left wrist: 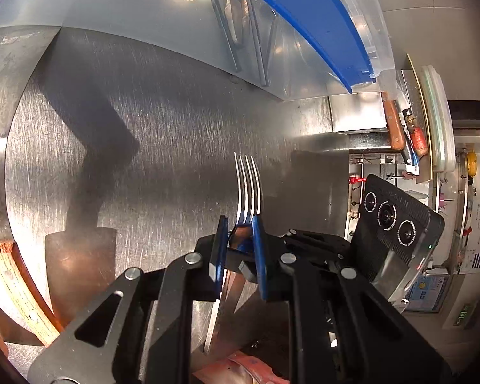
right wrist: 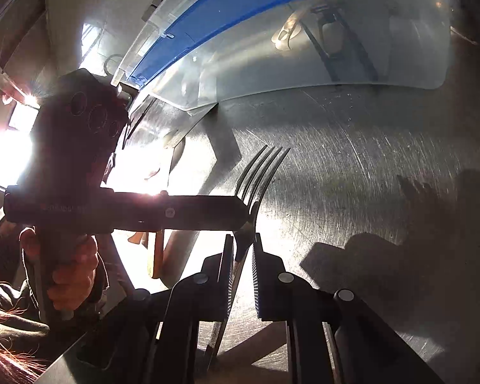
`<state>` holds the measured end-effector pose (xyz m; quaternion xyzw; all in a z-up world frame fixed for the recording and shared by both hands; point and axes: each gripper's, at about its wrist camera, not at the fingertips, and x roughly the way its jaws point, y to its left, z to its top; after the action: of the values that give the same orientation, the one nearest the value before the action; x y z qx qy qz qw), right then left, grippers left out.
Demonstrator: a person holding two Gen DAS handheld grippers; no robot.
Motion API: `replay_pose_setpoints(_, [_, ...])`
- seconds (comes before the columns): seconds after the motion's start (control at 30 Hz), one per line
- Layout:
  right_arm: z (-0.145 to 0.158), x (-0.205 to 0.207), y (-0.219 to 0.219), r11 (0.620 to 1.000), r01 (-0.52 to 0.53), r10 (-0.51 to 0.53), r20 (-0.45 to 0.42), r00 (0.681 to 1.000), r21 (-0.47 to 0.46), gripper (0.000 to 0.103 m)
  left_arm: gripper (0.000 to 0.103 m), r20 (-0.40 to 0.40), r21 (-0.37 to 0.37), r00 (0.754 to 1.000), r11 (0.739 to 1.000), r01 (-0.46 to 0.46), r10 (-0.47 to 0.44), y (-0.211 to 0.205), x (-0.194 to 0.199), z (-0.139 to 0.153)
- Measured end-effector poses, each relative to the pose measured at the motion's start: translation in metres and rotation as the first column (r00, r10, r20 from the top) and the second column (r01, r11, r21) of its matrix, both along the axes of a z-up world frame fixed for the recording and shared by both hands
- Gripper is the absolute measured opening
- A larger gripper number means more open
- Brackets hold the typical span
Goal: Organize utensils
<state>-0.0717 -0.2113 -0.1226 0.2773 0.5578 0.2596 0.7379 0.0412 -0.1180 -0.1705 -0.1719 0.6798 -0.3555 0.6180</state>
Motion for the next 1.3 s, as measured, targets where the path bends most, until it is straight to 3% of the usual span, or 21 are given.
replay_pose_setpoints(0.37, [0.002,-0.007,0.020,0.999,-0.038,0.038,-0.027,0.999,0.011,0.009,0.015,0.004,0.018,1.000,1.000,0.011,-0.011,0.000,0.005,-0.001])
replay_pose_setpoints(0.6, [-0.013,-0.010,0.008,0.998,0.023,-0.019,-0.091,0.996,0.050,0.007,0.015,-0.007,0.037,1.000,0.999,0.022,-0.022,-0.004,0.005,0.000])
replay_pose_setpoints(0.73, [-0.019,-0.011,0.000,0.991,0.069,-0.055,-0.125,0.991,0.111,0.007,0.015,0.029,0.048,0.999,0.999,0.014,-0.016,0.001,0.007,0.012])
replay_pose_setpoints(0.87, [-0.018,-0.016,-0.016,0.963,0.141,-0.110,-0.143,0.984,0.230,0.007,0.049,0.053,0.047,0.999,0.999,0.002,-0.004,0.014,0.008,0.020])
replay_pose_setpoints(0.9, [-0.017,-0.017,-0.021,0.953,0.163,-0.128,-0.149,0.981,0.255,0.007,0.053,0.063,0.032,0.998,0.999,0.004,-0.006,0.017,0.006,0.023])
replay_pose_setpoints(1.0, [-0.020,-0.020,-0.034,0.930,0.219,-0.173,-0.175,0.969,0.296,0.006,0.053,0.105,-0.018,0.993,0.999,0.051,-0.048,0.024,-0.001,0.028])
replay_pose_setpoints(1.07, [-0.023,-0.022,-0.040,0.913,0.247,-0.192,-0.192,0.962,0.325,0.006,0.053,0.171,-0.002,0.978,0.992,0.123,-0.121,0.022,-0.012,0.030])
replay_pose_setpoints(1.17, [-0.028,-0.025,-0.048,0.892,0.277,-0.212,-0.209,0.955,0.358,0.006,0.053,0.268,0.055,0.930,0.967,0.247,-0.252,0.011,-0.035,0.032])
replay_pose_setpoints(1.3, [-0.030,-0.026,-0.053,0.863,0.300,-0.223,-0.226,0.948,0.407,0.006,0.053,0.301,0.071,0.875,0.924,0.375,-0.379,-0.003,-0.056,0.027])
